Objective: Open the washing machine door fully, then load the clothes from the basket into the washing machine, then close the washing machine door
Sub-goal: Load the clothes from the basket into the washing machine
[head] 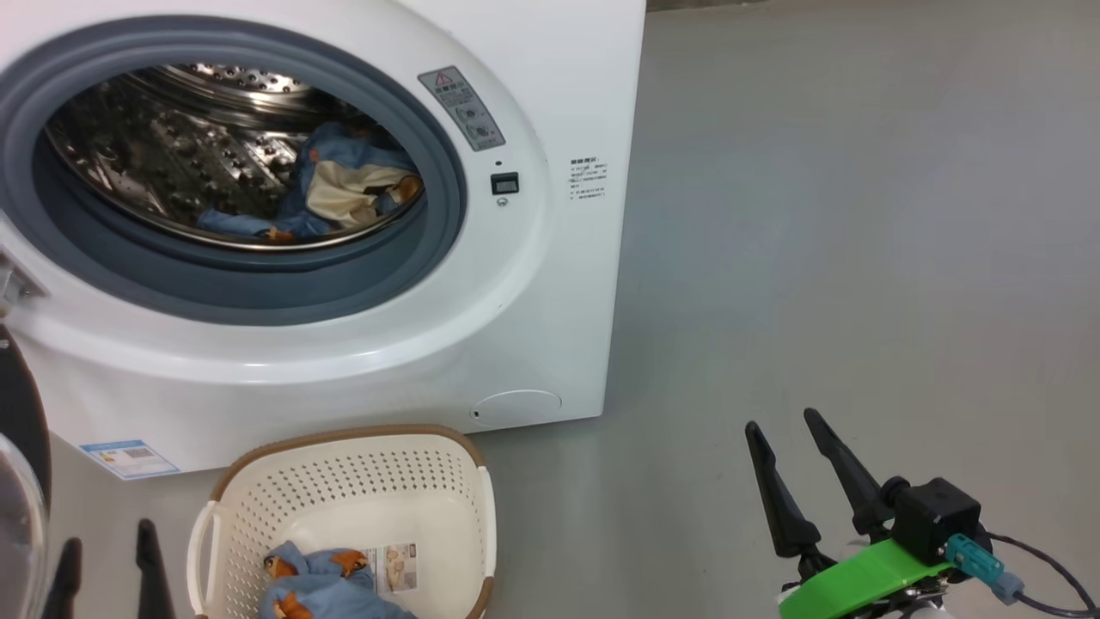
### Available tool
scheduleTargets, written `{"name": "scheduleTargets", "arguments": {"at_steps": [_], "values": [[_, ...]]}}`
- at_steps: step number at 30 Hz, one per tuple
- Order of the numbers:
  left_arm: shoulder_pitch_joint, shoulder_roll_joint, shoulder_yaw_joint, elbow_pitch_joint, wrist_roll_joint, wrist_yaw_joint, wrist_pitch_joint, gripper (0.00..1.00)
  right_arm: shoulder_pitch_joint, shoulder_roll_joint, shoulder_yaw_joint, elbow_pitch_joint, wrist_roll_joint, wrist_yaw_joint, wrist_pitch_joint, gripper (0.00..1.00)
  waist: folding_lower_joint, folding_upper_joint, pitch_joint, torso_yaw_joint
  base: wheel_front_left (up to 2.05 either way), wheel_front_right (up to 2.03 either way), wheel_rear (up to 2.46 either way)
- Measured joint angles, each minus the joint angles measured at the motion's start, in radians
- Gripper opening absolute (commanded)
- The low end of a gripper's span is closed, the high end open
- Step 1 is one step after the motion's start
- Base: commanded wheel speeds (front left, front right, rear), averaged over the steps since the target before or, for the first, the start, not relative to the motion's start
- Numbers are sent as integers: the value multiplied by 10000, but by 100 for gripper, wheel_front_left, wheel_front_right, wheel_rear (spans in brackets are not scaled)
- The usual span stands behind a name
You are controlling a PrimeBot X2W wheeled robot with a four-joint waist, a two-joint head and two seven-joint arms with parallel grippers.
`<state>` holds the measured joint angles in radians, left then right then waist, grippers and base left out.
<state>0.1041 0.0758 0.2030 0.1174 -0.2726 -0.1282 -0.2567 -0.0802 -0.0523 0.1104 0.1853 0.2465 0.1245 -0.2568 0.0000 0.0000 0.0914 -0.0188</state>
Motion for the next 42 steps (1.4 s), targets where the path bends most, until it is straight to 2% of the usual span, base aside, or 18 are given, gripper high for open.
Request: {"name": "scheduleTargets", "arguments": {"at_steps": [4, 28, 42], "values": [[155, -174, -71, 8, 82, 0, 2, 100, 19, 2, -23, 10, -67, 0, 0, 100, 0, 0, -66, 50, 0, 0, 0], [533, -336, -100, 102, 341, 0, 2, 100, 367, 4, -209, 54, -182, 0, 0, 100, 0, 0, -561, 134, 0, 0, 0], [557, -382, -111, 136, 334, 0, 2, 100, 373, 6, -228, 8, -251, 0, 0, 100, 0, 0, -363, 160, 0, 0, 0]]}}
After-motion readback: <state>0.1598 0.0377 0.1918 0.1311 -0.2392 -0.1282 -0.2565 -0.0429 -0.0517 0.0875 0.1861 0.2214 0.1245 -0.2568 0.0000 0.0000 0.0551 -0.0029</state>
